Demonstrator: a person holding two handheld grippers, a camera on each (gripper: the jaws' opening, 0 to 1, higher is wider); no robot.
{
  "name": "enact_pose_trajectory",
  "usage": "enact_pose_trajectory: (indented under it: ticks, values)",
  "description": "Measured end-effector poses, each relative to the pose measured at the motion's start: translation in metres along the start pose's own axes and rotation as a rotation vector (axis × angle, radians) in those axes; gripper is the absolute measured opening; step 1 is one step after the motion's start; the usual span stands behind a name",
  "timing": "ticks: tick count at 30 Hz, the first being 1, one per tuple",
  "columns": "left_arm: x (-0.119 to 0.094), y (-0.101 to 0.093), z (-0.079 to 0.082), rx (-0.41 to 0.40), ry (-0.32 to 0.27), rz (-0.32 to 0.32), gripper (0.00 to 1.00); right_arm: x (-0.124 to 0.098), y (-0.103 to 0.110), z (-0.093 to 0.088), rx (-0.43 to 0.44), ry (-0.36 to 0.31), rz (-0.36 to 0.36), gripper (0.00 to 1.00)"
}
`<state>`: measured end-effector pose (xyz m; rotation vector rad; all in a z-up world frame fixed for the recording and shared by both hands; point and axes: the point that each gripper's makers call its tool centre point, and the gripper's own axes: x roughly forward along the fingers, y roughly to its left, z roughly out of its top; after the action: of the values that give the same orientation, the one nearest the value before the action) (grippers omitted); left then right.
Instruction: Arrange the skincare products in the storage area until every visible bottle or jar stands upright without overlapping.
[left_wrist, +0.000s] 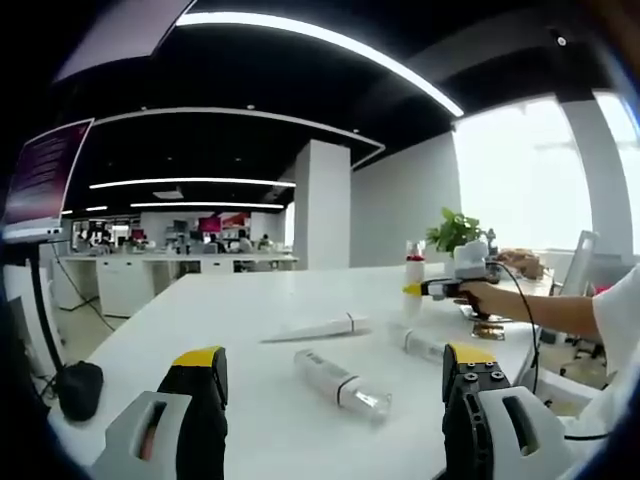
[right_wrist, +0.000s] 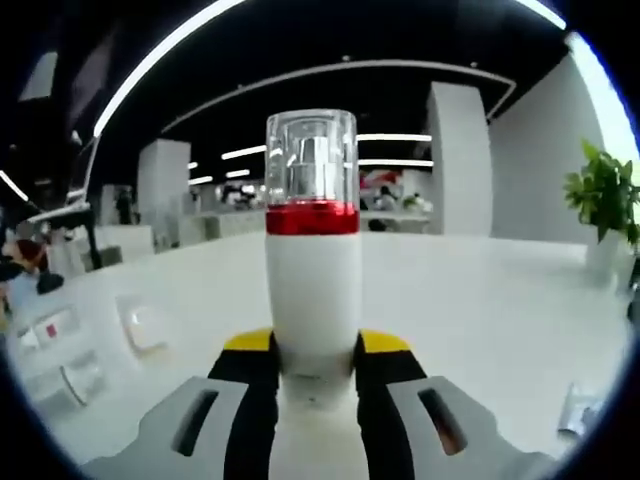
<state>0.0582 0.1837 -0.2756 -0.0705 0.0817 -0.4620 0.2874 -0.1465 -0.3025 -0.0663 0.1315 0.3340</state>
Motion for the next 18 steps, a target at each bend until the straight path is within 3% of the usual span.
enact_pose_trajectory:
  ticks: [18]
  values:
    - [0.001,-0.003,0.0,0.003,0.001,-0.007,0.91,0.026,-0.023,0.005,0.01,0.006,-0.065,0.28]
